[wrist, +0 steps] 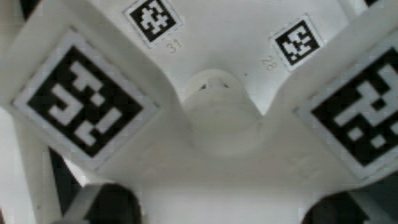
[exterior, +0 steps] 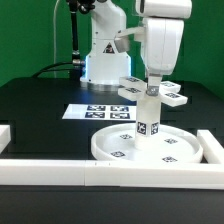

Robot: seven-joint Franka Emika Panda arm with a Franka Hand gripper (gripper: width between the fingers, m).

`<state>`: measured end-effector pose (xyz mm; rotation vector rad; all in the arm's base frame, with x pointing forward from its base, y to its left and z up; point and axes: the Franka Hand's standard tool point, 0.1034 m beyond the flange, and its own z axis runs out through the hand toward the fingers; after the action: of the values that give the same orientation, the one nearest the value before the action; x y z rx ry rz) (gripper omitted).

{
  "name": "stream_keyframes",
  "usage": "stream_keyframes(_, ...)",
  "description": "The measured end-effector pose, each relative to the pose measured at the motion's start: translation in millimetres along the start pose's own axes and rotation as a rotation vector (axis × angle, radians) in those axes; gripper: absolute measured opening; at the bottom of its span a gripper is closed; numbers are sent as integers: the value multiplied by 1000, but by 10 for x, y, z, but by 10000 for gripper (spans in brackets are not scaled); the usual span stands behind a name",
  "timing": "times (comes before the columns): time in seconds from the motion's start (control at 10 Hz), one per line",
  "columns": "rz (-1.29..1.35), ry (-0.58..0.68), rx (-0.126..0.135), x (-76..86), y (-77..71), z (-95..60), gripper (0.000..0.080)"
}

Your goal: Assemble round table

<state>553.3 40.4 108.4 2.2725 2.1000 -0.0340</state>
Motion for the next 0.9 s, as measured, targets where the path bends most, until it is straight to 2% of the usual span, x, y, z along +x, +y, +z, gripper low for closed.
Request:
stream_keyframes(0.4,27,0,0,-4,0,0,442)
stream_keyframes(0.6,236,10,4,-65,7,5,442)
stream_keyframes(0.9,641,35,35,-39,-24,4,442)
